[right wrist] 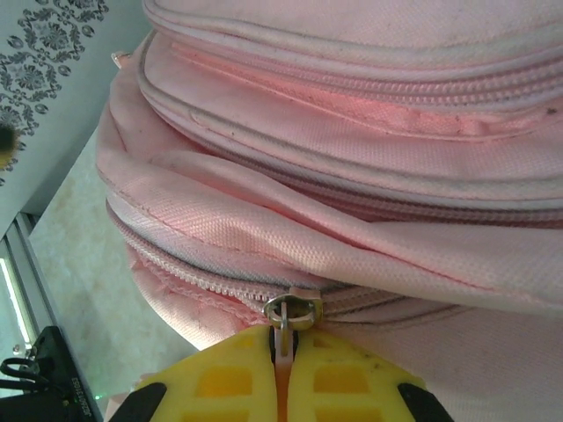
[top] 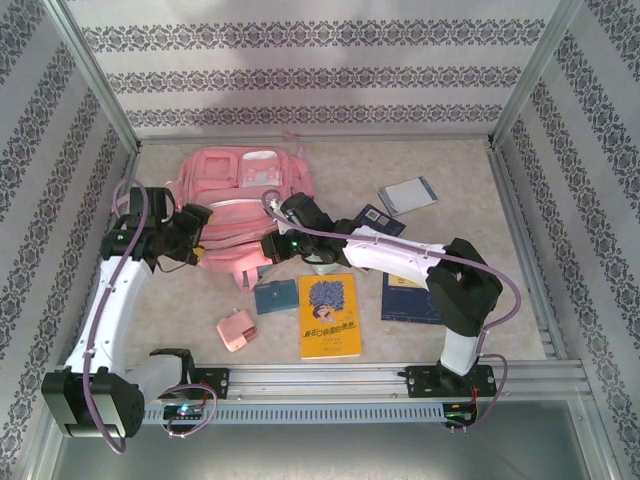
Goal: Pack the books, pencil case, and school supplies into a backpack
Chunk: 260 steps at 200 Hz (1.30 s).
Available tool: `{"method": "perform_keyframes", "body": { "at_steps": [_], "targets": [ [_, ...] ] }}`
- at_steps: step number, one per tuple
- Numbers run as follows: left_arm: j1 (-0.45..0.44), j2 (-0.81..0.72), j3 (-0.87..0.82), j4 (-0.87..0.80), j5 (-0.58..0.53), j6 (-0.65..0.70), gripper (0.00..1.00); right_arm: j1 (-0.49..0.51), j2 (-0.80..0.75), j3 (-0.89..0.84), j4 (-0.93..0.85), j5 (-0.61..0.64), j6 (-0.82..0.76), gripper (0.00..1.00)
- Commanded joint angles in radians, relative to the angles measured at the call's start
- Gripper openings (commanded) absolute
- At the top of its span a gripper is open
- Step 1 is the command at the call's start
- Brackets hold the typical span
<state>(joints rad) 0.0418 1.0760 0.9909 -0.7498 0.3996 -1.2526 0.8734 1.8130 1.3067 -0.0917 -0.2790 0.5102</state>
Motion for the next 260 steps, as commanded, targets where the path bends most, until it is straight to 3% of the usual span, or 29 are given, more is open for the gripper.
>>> {"method": "perform_keyframes", "body": {
  "at_steps": [1, 55, 114, 175, 212, 234, 260],
  "targets": [
    [-0.040, 0.005, -0.039, 0.078, 0.068, -0.110, 0.74, 0.006, 0.016, 0.000, 0.108, 0.012, 0.037, 0.00],
    [-0.145, 0.082, -0.031, 0.144, 0.045, -0.176, 0.72, 0.018, 0.031, -0.001, 0.112, 0.019, 0.025, 0.00],
    [-0.178, 0.128, -0.029, 0.165, 0.004, -0.181, 0.67, 0.018, 0.043, 0.005, 0.092, 0.047, 0.002, 0.00],
    [-0.180, 0.250, 0.029, 0.223, -0.011, -0.143, 0.37, 0.020, 0.048, 0.003, 0.090, 0.049, 0.004, 0.00],
    [-0.180, 0.252, 0.078, 0.173, -0.053, -0.110, 0.00, 0.019, 0.034, -0.001, 0.067, 0.085, -0.021, 0.00],
    [-0.178, 0.236, 0.121, 0.140, -0.083, -0.085, 0.00, 0.011, 0.020, 0.000, 0.037, 0.108, -0.046, 0.00],
    [-0.178, 0.218, 0.222, 0.074, -0.151, -0.027, 0.00, -0.036, 0.007, -0.015, 0.027, 0.051, -0.058, 0.00]
  ]
}}
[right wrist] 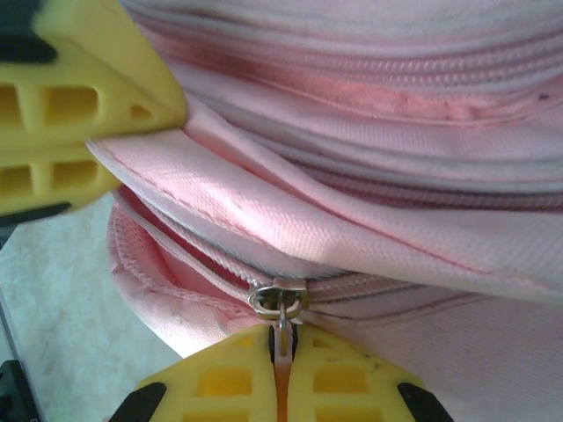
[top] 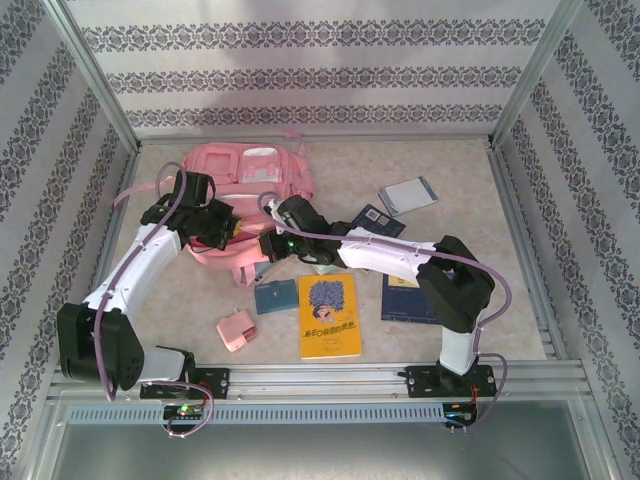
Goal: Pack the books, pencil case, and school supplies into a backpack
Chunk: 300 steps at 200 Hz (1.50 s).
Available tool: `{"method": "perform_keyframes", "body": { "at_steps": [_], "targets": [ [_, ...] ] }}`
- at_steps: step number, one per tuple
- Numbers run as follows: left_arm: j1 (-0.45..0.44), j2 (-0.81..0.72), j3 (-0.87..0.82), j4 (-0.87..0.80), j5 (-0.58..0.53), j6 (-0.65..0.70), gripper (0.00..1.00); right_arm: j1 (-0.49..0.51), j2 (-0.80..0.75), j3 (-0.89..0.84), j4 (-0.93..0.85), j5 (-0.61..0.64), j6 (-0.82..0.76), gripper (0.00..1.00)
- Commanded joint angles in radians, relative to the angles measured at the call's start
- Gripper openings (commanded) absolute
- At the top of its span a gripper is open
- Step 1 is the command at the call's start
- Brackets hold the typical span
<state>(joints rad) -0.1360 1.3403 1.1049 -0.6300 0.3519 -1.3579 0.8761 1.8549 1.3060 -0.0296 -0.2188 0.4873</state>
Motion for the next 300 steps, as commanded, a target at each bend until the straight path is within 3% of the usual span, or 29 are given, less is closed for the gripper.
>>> {"method": "perform_keyframes", "body": {
  "at_steps": [1, 90, 210, 226, 267, 300],
  "targets": [
    [-0.001, -0.047, 0.112, -0.049, -0.106, 0.080, 0.00, -0.041, -0.035, -0.014, -0.035, -0.011, -0.036, 0.00],
    [0.024, -0.037, 0.259, -0.113, -0.175, 0.185, 0.00, -0.233, -0.044, -0.020, -0.069, -0.123, -0.107, 0.00],
    [0.026, 0.002, 0.375, -0.150, -0.173, 0.247, 0.00, -0.447, 0.223, 0.265, -0.130, -0.234, -0.086, 0.00],
    [0.026, 0.007, 0.380, -0.147, -0.166, 0.242, 0.00, -0.467, 0.248, 0.294, -0.149, -0.220, -0.088, 0.06],
    [0.015, 0.026, 0.345, -0.050, -0.149, 0.191, 0.00, -0.463, 0.225, 0.307, -0.196, -0.093, -0.088, 0.31],
    [-0.017, 0.072, 0.348, 0.043, -0.112, 0.122, 0.00, -0.409, 0.029, 0.109, -0.090, 0.074, -0.128, 0.34]
  ]
}}
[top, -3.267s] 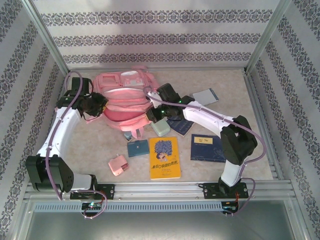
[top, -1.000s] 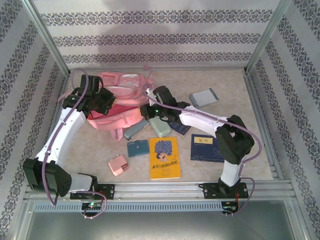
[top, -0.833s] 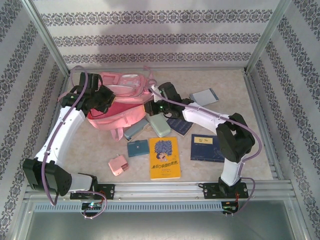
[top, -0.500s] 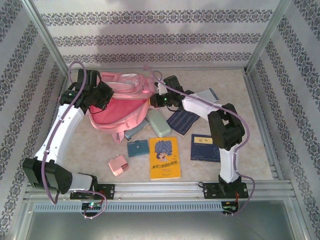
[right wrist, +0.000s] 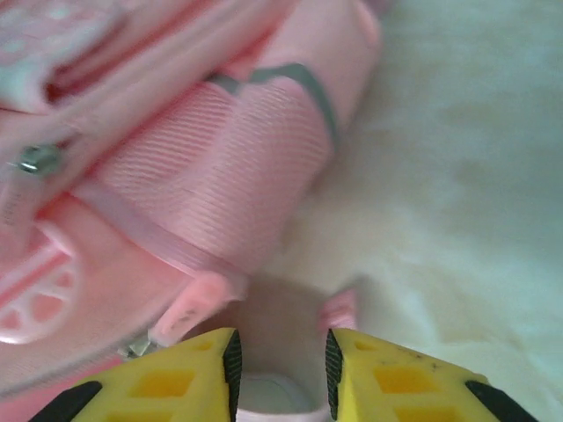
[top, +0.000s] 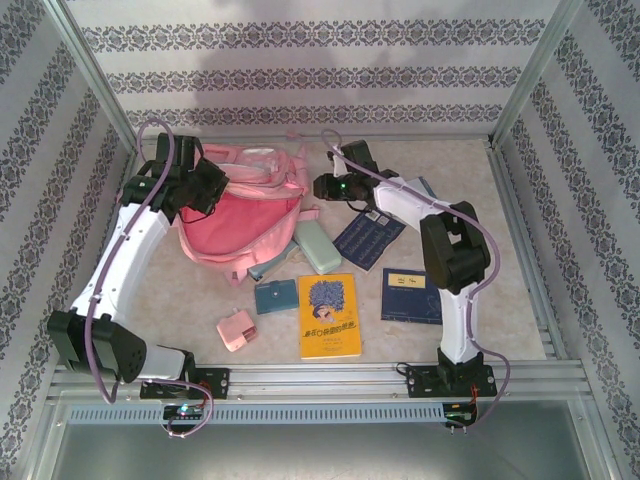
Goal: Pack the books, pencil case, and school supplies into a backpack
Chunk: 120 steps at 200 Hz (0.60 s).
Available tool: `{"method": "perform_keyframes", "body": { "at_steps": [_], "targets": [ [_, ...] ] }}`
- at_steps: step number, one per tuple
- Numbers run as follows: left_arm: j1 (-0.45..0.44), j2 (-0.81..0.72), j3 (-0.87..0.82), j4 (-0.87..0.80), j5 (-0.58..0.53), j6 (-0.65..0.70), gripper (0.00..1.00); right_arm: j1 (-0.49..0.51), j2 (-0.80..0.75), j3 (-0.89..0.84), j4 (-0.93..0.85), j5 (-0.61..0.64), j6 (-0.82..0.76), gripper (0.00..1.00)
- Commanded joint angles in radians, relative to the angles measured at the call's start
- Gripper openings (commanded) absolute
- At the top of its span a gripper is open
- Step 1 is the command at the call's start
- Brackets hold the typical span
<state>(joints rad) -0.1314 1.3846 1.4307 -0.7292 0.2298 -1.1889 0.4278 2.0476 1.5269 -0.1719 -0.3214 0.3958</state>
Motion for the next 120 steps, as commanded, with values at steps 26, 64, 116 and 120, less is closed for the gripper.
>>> {"method": "perform_keyframes", "body": {
  "at_steps": [26, 64, 116, 120],
  "targets": [
    [-0.072, 0.056, 0.054, 0.164, -0.029, -0.031, 0.00, 0.118, -0.322, -0.225, 0.091, 0.241, -0.090, 0.30],
    [-0.110, 0.081, 0.052, 0.224, -0.051, -0.046, 0.00, 0.230, -0.406, -0.277, 0.161, -0.004, -0.010, 0.13],
    [-0.175, 0.166, 0.094, 0.216, -0.044, -0.009, 0.04, 0.269, -0.247, -0.156, 0.169, -0.089, 0.055, 0.13],
    [-0.178, 0.177, 0.098, 0.212, -0.035, -0.008, 0.04, 0.266, -0.237, -0.153, 0.178, -0.085, 0.064, 0.14]
  ]
}}
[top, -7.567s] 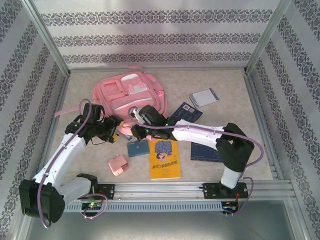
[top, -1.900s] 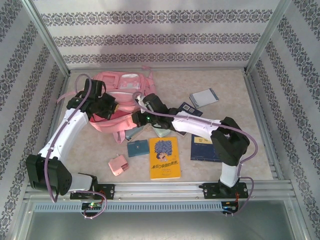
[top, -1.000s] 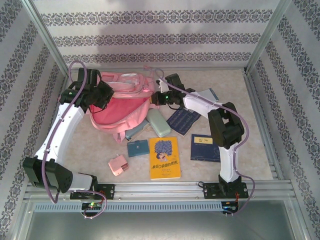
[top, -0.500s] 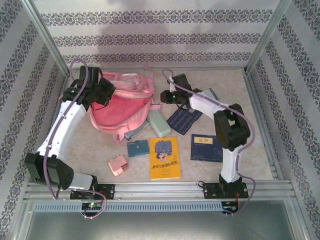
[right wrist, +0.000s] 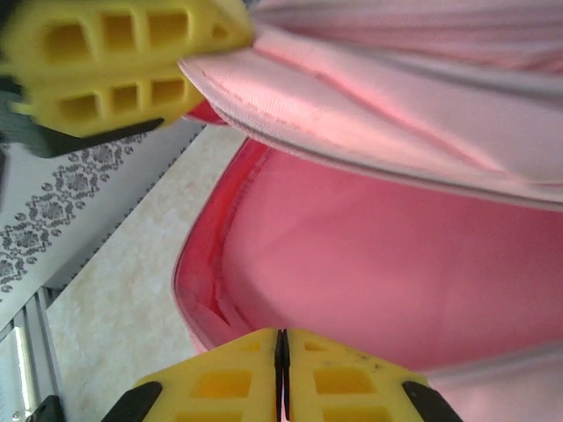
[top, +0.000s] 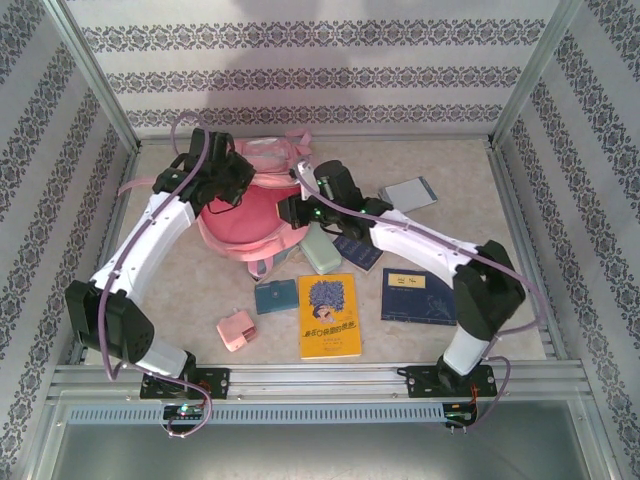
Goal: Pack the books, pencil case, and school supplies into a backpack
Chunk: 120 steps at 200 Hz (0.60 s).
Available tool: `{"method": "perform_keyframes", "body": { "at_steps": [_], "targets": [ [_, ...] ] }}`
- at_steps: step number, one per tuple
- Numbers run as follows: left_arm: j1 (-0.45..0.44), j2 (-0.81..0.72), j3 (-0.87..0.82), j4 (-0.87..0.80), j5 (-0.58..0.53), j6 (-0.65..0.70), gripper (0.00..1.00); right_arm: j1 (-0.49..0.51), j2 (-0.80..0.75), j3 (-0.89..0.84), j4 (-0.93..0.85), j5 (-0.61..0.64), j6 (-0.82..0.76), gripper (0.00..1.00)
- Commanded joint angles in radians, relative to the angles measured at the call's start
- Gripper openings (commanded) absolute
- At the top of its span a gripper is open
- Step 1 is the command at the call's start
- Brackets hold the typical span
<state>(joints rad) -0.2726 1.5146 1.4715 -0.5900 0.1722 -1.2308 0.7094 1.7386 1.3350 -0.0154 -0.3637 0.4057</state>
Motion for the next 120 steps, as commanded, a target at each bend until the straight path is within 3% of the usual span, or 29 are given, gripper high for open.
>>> {"method": "perform_keyframes", "body": {
  "at_steps": [1, 31, 47, 55, 76, 104, 120],
  "targets": [
    [-0.036, 0.049, 0.058, 0.072, 0.025, 0.034, 0.04, -0.016, 0.074, 0.040, 0.023, -0.041, 0.056, 0.14],
    [-0.061, 0.081, 0.044, 0.077, 0.069, 0.027, 0.07, -0.034, 0.159, 0.102, 0.063, 0.006, 0.137, 0.21],
    [-0.072, 0.075, 0.034, 0.075, 0.063, 0.045, 0.14, -0.050, 0.186, 0.123, 0.087, 0.056, 0.182, 0.21],
    [-0.073, 0.075, 0.041, 0.057, 0.070, 0.075, 0.22, -0.058, 0.192, 0.120, 0.109, 0.085, 0.201, 0.22],
    [-0.071, 0.087, 0.110, -0.034, 0.088, 0.257, 0.47, -0.083, 0.217, 0.130, 0.131, 0.116, 0.218, 0.22],
    [-0.072, 0.064, 0.127, -0.091, 0.094, 0.538, 0.59, -0.122, 0.251, 0.142, 0.172, 0.075, 0.261, 0.23],
    [-0.072, 0.046, 0.109, -0.100, 0.044, 0.715, 0.64, -0.134, 0.267, 0.157, 0.175, 0.053, 0.276, 0.24]
  ]
}}
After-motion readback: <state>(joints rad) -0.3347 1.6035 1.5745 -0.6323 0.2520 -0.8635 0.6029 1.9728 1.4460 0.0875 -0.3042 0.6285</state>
